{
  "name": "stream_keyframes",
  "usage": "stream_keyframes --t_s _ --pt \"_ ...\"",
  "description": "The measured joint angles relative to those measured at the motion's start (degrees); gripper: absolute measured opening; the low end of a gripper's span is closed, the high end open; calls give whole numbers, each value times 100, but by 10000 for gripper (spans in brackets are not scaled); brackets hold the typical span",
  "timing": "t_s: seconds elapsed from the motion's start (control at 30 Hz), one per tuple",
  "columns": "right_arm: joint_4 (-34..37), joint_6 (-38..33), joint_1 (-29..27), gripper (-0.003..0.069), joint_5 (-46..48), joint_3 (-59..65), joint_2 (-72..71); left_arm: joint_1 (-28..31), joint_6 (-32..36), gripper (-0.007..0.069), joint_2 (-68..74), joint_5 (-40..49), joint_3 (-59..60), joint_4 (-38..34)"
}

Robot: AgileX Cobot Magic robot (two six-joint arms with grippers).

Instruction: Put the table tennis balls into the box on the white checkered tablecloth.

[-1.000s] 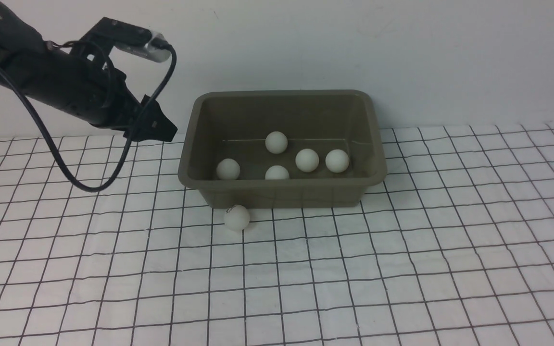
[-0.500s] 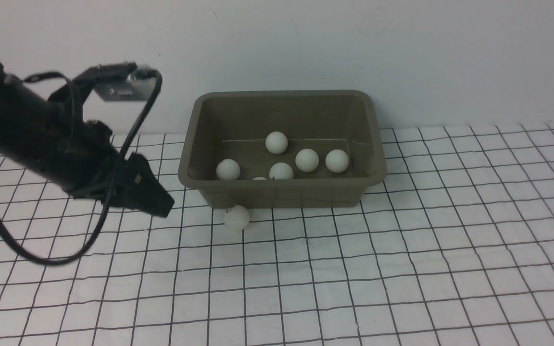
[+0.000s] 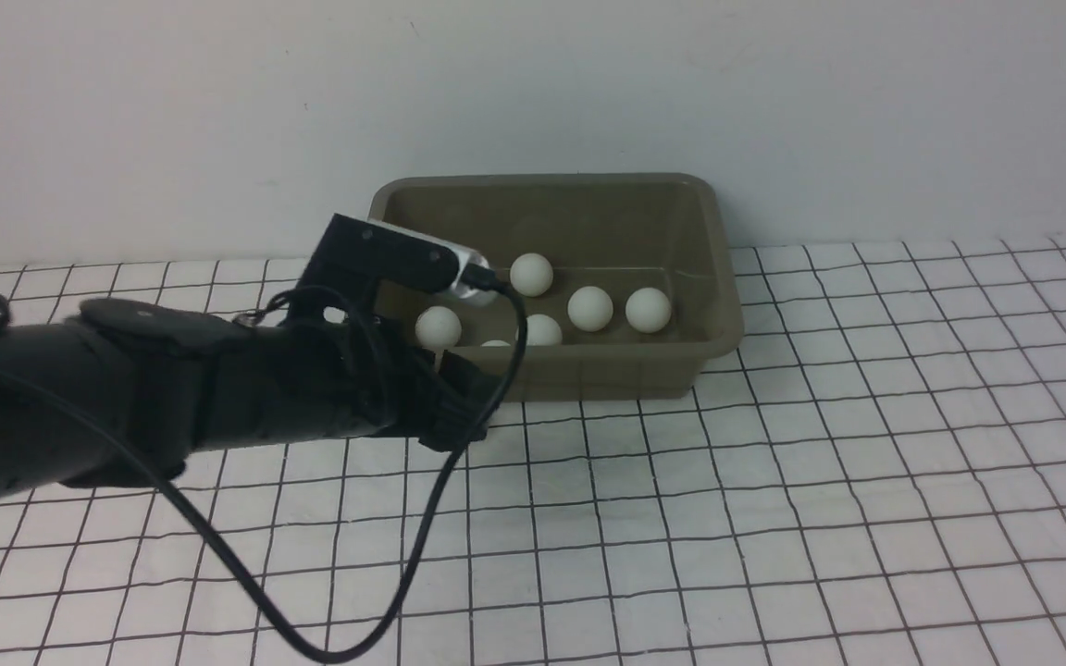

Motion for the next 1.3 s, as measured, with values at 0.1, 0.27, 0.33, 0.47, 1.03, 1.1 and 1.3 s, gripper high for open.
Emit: stream_keyframes --t_s 0.1,0.27,0.33,0.47,1.03,1.1,1.3 --pt "0 0 0 514 0 0 0 0 0 468 258 -74 -96 -8" --pt "12 0 0 514 6 0 -2 0 81 468 678 -92 -502 -24" --pt "12 0 0 514 27 0 -6 0 93 468 697 -154 -613 -31" --pt "23 0 0 514 47 0 -65 0 100 468 729 -338 -712 -39" --pt "12 0 0 514 132 0 -299 -21 245 -4 421 -204 -721 -43" --pt "7 0 0 514 137 0 -299 -21 263 -4 5 35 -568 -43" --pt "2 0 0 514 132 0 -299 -21 694 -4 -804 1163 -473 -19"
